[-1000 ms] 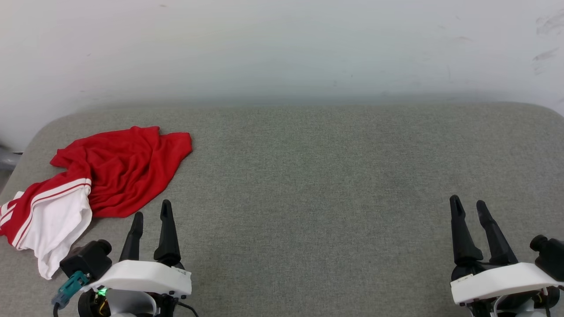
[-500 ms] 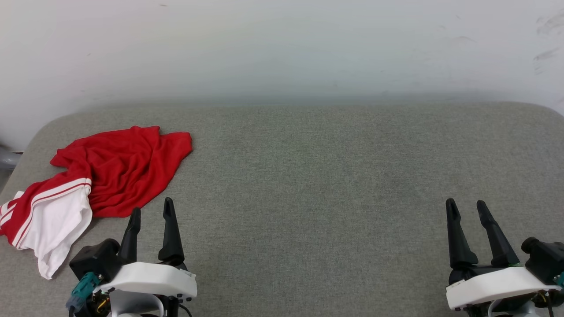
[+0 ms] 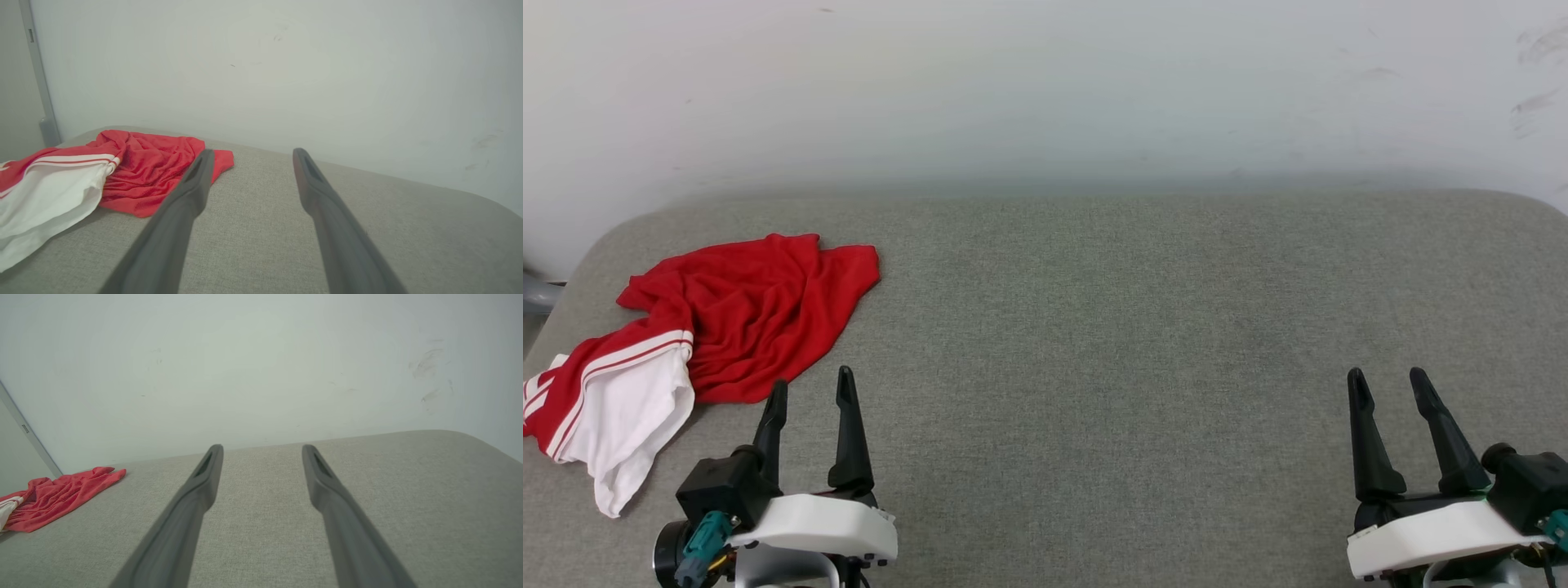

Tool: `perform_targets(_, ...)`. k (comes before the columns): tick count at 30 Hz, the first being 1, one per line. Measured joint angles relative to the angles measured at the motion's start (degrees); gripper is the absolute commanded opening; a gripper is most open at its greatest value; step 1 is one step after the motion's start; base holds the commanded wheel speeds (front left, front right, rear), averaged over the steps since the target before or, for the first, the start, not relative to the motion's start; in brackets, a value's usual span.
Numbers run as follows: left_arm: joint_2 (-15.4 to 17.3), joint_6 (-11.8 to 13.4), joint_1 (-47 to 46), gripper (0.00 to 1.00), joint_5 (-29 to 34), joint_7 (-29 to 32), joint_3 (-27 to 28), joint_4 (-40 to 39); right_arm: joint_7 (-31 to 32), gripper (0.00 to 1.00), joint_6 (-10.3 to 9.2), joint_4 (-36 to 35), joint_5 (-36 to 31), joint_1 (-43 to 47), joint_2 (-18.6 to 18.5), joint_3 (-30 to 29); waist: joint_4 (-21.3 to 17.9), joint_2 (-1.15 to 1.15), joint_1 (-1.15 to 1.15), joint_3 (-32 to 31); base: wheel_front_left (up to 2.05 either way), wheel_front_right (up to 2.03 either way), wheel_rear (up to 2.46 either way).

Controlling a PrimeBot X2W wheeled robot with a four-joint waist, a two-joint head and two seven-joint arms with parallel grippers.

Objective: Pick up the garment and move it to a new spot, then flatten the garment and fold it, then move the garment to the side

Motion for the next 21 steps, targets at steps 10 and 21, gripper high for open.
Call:
perform_targets(10,-0.1,0.0,0.3,1.0,4.0,-1.3,-0.2,-0.2,-1.2,1.0,0.0,-0.5,-2.4,0.5,0.0,0.3,0.0,0.0,0.0,0.0,0.0,0.0,0.0)
perform_targets(21,-0.3,-0.4,0.8,1.0,7.5,-2.4,0.1,0.0,-2.4,1.0,0.0,-1.1,-4.1,0.8,0.0,0.2,0.2,0.0,0.0,0.0,0.0,0.0,0.0)
